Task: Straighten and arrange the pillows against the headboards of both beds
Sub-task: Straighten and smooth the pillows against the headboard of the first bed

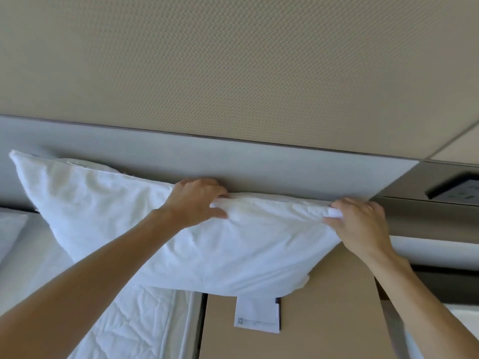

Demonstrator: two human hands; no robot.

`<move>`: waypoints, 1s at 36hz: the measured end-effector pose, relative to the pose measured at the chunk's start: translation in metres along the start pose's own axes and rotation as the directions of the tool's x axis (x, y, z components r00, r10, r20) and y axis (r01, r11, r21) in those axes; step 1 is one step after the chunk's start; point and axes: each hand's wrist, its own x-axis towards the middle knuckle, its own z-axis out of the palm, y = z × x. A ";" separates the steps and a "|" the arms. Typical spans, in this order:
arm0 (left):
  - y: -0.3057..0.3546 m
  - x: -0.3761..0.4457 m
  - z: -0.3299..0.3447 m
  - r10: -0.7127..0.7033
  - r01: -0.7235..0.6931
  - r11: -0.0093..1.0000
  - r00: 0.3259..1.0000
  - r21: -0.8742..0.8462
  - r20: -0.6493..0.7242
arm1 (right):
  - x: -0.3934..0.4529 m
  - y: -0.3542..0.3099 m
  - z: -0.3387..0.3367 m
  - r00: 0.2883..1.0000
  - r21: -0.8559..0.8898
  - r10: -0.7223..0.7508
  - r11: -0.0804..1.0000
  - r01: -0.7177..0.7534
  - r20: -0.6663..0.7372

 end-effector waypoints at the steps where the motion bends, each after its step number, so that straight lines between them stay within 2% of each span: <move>1: 0.003 0.005 -0.001 -0.034 0.035 0.999 0.999 0.028 -0.022 | 0.001 0.004 -0.001 0.999 -0.008 -0.001 1.000 0.000 -0.040; 4: 0.005 0.012 -0.008 -0.106 0.124 0.989 0.974 0.080 -0.199 | 0.003 0.016 -0.010 0.985 0.009 -0.011 1.000 0.013 -0.173; 6: 0.005 0.011 -0.012 -0.113 0.143 0.986 0.952 0.085 -0.284 | 0.005 0.021 -0.019 0.960 0.083 -0.028 0.995 0.053 -0.279; 9: 0.010 0.004 -0.015 -0.139 0.173 0.982 0.937 0.080 -0.320 | 0.003 0.022 -0.025 0.960 0.243 -0.047 0.963 0.117 -0.277; 10: 0.014 0.003 -0.015 -0.143 0.177 0.981 0.940 0.085 -0.309 | 0.001 0.026 -0.025 0.973 0.305 -0.018 0.948 0.090 -0.232; 12: 0.027 0.006 -0.015 -0.131 0.161 0.982 0.959 0.099 -0.251 | -0.001 0.038 -0.024 0.994 0.433 0.092 0.900 -0.057 -0.061; 14: 0.048 0.014 -0.015 -0.080 0.092 0.994 0.979 0.059 -0.189 | -0.001 0.051 -0.022 0.986 0.567 0.149 0.808 -0.163 0.072; 16: 0.082 0.025 -0.013 0.016 -0.022 0.999 0.988 -0.034 -0.155 | 0.001 0.057 -0.024 0.985 0.619 0.154 0.768 -0.166 0.074; 18: 0.123 0.038 -0.013 0.110 -0.123 0.987 0.986 -0.106 -0.124 | 0.005 0.058 -0.030 0.991 0.615 0.133 0.779 -0.123 0.029; 20: 0.164 0.051 -0.011 0.170 -0.177 0.966 0.984 -0.187 -0.049 | 0.007 0.054 -0.036 0.994 0.651 0.107 0.756 -0.068 -0.020; 21: 0.184 0.058 -0.009 0.189 -0.186 0.964 0.982 -0.188 0.000 | 0.007 0.053 -0.038 0.994 0.673 0.098 0.738 -0.044 -0.043; 23: 0.216 0.072 0.002 0.183 -0.176 0.982 0.978 -0.075 0.099 | 0.002 0.051 -0.036 0.994 0.728 0.102 0.685 -0.035 -0.048; 24: 0.228 0.077 0.008 0.160 -0.159 0.987 0.979 -0.016 0.123 | -0.001 0.052 -0.032 0.993 0.773 0.113 0.632 -0.049 -0.030; 26: 0.246 0.087 0.018 0.108 -0.110 0.994 0.990 0.016 0.092 | -0.009 0.060 -0.022 0.986 0.892 0.166 0.440 -0.102 0.031; 28: 0.255 0.092 0.024 0.075 -0.075 0.997 0.997 0.013 0.004 | -0.018 0.073 -0.010 0.971 0.970 0.221 0.202 -0.137 0.091; 30: 0.258 0.095 0.026 0.066 -0.066 0.998 0.994 -0.001 -0.090 | -0.027 0.087 0.013 0.962 0.984 0.209 -0.007 -0.180 0.178; 31: 0.258 0.095 0.026 0.076 -0.077 0.997 0.988 -0.006 -0.133 | -0.032 0.093 0.031 0.958 0.971 0.161 -0.049 -0.232 0.237; 32: 0.256 0.094 0.025 0.086 -0.089 0.996 0.981 -0.013 -0.171 | -0.036 0.095 0.048 0.950 0.956 0.102 -0.015 -0.294 0.294; 34: 0.252 0.092 0.023 0.082 -0.092 0.995 0.970 -0.033 -0.231 | -0.044 0.093 0.086 0.901 0.874 -0.016 0.250 -0.416 0.434; 36: 0.246 0.091 0.020 0.067 -0.078 0.996 0.958 -0.031 -0.280 | -0.052 0.079 0.120 0.824 0.752 -0.097 0.480 -0.453 0.558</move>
